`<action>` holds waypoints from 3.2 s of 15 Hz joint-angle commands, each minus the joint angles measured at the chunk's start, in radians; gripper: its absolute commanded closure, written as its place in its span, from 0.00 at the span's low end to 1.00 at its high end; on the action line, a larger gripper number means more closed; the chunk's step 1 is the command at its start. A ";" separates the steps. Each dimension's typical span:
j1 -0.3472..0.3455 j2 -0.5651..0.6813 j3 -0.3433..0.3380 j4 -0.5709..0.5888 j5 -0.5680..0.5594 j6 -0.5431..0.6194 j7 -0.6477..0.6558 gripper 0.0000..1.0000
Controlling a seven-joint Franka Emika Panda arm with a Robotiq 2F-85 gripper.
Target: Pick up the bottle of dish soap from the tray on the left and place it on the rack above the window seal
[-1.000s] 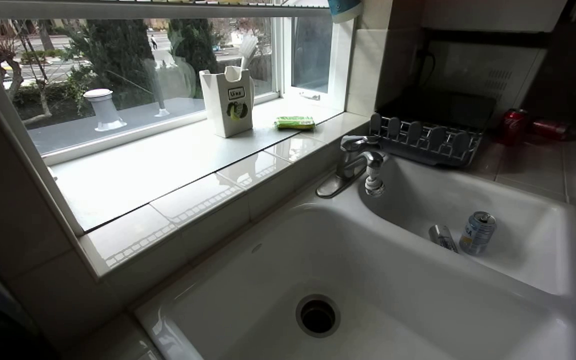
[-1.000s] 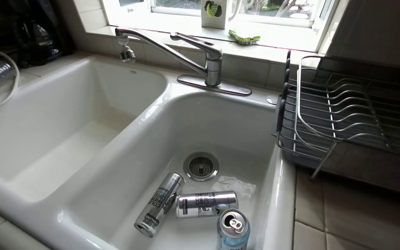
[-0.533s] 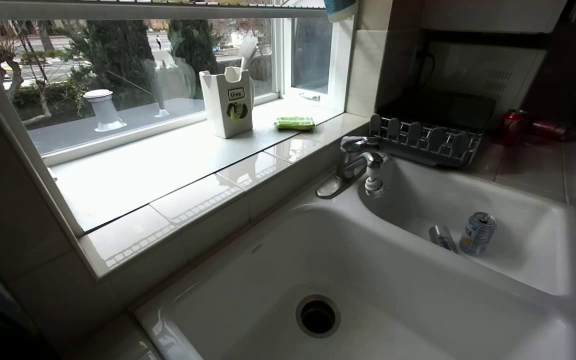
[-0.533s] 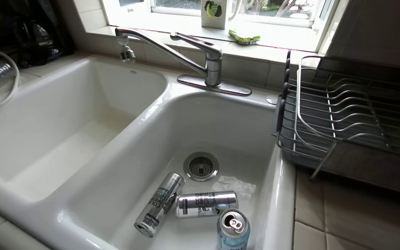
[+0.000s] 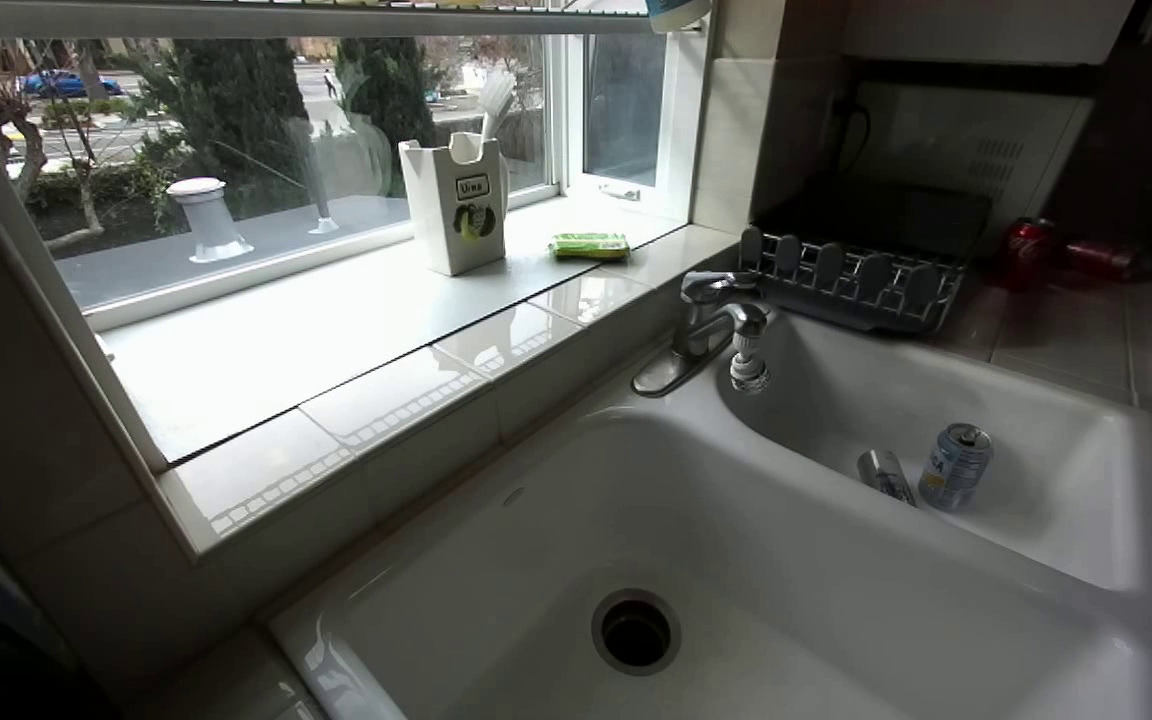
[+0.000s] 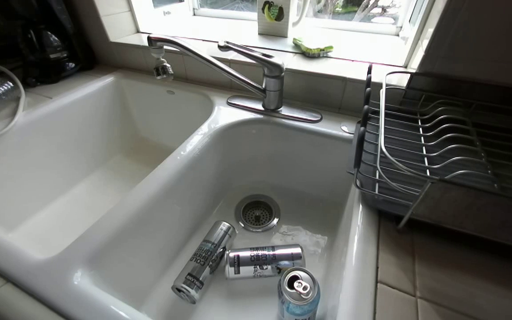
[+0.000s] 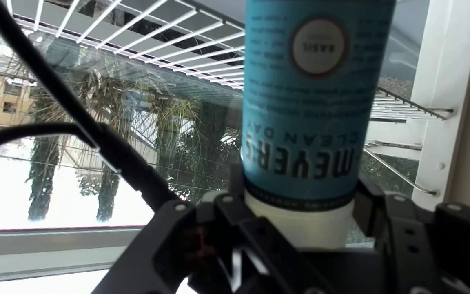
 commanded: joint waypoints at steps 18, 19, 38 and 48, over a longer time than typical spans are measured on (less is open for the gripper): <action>0.008 0.199 0.050 0.328 0.214 0.125 0.001 0.63; 0.007 0.225 0.051 0.357 0.229 0.134 0.008 0.63; 0.004 0.586 0.045 0.784 0.227 0.144 0.199 0.63; -0.001 0.642 0.049 0.836 0.232 0.149 0.210 0.63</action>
